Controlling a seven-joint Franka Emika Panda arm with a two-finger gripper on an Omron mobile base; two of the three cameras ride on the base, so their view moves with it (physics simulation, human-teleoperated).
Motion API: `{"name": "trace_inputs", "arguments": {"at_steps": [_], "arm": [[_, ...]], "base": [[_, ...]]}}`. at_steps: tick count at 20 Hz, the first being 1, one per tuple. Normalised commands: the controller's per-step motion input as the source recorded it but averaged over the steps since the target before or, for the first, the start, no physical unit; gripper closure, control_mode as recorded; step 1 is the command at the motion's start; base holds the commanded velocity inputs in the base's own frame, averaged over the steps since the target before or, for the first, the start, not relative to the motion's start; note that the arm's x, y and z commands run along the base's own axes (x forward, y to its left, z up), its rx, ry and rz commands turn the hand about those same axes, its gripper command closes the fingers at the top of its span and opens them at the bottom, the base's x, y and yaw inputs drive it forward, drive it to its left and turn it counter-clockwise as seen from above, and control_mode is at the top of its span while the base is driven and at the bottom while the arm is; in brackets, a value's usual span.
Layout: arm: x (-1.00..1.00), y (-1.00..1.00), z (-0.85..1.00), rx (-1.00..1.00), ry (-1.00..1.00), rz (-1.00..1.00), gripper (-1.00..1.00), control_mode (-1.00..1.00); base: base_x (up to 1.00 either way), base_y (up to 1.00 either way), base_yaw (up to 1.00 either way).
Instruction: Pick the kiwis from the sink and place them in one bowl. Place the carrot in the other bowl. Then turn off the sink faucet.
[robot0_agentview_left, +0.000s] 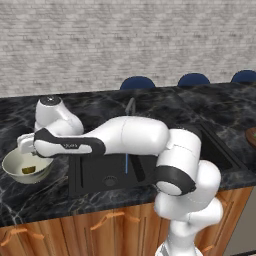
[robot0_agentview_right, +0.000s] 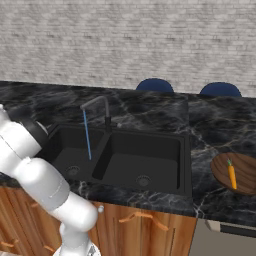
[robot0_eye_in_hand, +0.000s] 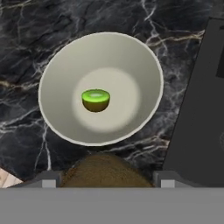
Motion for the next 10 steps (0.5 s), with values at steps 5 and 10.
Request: {"name": "trace_inputs", "arguments": {"at_steps": [5,10], "arm": [[0.22,0.21,-0.18,-0.05,0.00,0.00,1.00,-1.00],[0.33,0.26,-0.11,-0.02,0.00,-0.02,1.00,-1.00]], "base": [[0.00,0.00,0.00],[0.00,0.00,0.00]]}}
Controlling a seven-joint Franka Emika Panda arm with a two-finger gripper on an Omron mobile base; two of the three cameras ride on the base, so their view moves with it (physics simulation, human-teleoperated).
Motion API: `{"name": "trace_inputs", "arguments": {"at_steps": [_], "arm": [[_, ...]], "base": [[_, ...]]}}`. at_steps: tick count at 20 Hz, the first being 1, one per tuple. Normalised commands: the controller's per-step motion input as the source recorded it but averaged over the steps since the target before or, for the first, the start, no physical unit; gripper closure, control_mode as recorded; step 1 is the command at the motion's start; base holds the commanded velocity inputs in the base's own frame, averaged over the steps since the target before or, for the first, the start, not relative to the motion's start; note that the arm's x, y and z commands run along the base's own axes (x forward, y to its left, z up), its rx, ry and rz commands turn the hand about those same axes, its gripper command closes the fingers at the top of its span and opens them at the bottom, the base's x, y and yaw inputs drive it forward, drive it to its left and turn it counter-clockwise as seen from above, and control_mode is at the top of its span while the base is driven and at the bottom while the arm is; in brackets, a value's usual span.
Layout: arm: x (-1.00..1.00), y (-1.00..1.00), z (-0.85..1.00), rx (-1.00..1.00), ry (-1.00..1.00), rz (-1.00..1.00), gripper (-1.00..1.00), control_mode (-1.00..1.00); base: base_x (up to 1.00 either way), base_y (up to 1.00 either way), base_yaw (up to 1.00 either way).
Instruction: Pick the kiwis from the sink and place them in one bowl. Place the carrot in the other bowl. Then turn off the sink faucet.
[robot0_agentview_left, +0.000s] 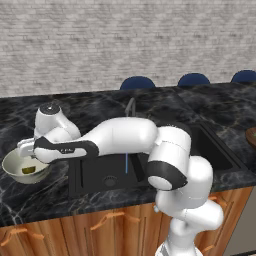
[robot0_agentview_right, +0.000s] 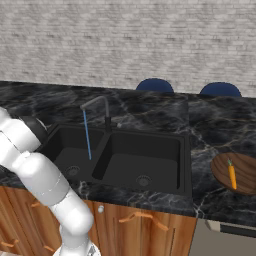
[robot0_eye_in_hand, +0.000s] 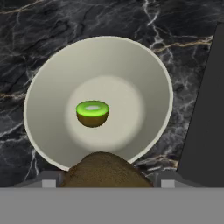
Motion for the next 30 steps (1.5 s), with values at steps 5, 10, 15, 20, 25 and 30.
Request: {"name": "trace_inputs", "arguments": {"at_steps": [5,10,15,20,25,30], "arm": [[0.34,0.46,0.00,-0.01,0.00,-0.07,1.00,-1.00],[0.45,0.29,0.00,0.00,0.09,-0.06,1.00,-1.00],[0.35,0.06,-0.09,0.00,0.09,0.00,-1.00,-1.00],[0.33,0.44,-0.27,-0.03,0.08,0.00,-1.00,-1.00],[0.28,0.51,-0.14,-0.03,0.09,-0.03,-1.00,-1.00],[-0.08,0.10,0.30,0.00,0.06,-0.07,-1.00,-1.00]], "base": [[0.00,0.00,0.00],[0.00,0.00,0.00],[0.00,0.00,0.00],[0.00,0.00,0.00],[0.00,0.00,0.00],[0.00,0.00,0.00]]}}
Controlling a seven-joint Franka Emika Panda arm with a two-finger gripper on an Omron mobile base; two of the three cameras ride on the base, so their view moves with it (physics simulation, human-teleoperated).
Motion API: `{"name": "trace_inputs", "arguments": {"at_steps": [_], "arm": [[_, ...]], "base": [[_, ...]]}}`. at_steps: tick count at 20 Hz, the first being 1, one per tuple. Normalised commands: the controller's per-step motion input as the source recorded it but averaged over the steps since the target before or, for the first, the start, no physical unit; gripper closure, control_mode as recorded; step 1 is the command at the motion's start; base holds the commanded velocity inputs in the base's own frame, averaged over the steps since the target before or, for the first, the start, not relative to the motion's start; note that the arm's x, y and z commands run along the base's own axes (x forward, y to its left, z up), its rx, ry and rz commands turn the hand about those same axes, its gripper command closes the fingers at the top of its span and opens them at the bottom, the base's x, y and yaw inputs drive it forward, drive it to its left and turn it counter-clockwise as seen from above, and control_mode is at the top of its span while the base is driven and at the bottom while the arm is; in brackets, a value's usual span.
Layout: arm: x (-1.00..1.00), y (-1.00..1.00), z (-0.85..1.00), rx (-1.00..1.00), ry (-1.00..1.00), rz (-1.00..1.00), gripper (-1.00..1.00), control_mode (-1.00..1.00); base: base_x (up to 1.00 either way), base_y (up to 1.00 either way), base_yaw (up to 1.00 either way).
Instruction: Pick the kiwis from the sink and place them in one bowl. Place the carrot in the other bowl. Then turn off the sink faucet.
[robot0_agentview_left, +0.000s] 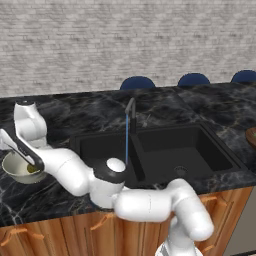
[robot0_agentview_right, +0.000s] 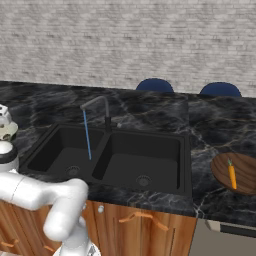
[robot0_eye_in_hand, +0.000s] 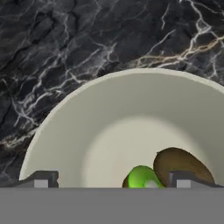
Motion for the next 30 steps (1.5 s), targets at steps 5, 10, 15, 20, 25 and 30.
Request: {"name": "trace_inputs", "arguments": {"at_steps": [5,10,15,20,25,30], "arm": [[-0.29,-0.07,0.39,0.00,0.00,-0.04,-1.00,-1.00],[-0.10,-0.64,0.03,-0.01,-0.01,-0.11,-1.00,-1.00],[-0.31,-1.00,-0.06,-0.10,0.00,-0.08,-1.00,-1.00],[-0.61,-1.00,-0.19,-0.07,0.00,-0.13,-1.00,-1.00],[-0.43,-1.00,-0.20,-0.08,0.00,-0.13,-1.00,-1.00],[-0.42,-1.00,-0.08,-0.06,0.00,-0.13,-1.00,-1.00]], "base": [[0.00,0.00,0.00],[0.00,0.00,0.00],[0.00,0.00,0.00],[0.00,0.00,0.00],[0.00,0.00,0.00],[0.00,0.00,0.00]]}}
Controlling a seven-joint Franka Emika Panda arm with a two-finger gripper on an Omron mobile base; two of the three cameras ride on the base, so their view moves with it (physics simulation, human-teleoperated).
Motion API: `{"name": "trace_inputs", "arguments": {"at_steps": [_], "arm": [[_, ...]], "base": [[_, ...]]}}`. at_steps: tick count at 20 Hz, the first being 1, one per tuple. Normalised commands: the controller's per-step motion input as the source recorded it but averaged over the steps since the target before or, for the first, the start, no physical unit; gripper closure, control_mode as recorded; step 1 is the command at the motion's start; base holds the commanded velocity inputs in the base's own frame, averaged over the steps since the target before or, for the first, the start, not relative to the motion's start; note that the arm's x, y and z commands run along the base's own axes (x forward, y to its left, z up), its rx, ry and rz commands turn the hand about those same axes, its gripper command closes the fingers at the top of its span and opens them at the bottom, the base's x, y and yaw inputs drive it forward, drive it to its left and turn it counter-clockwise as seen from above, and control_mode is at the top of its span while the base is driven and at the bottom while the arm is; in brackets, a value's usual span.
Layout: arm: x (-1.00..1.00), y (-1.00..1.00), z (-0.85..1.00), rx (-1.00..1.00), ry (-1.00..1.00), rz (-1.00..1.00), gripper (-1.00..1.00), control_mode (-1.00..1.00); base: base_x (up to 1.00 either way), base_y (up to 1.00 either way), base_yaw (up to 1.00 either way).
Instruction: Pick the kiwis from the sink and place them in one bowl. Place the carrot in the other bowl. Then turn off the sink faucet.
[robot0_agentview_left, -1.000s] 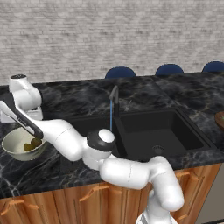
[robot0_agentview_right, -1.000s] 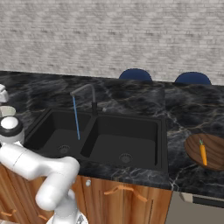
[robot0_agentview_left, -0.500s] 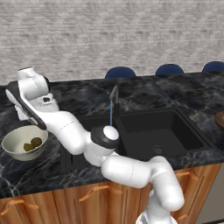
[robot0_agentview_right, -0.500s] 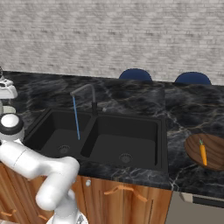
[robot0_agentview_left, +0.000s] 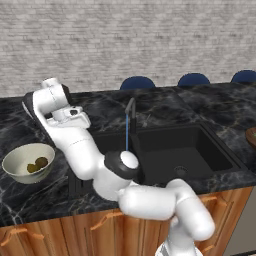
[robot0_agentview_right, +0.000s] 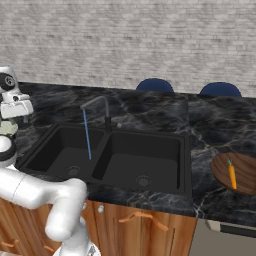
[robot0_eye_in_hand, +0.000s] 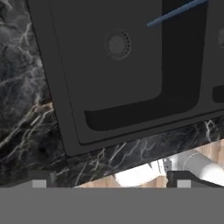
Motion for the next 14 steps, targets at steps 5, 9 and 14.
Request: {"name": "trace_inputs", "arguments": {"at_steps": [5,9,14], "arm": [[-0.60,-0.92,0.03,-0.01,0.00,-0.13,-1.00,-1.00],[-0.91,-0.61,0.14,0.00,-0.04,-0.05,-1.00,-1.00],[-0.50,-0.53,0.22,0.00,-0.12,0.00,-1.00,-1.00]], "base": [[0.00,0.00,0.00],[0.00,0.00,0.00],[0.00,0.00,0.00]]}}
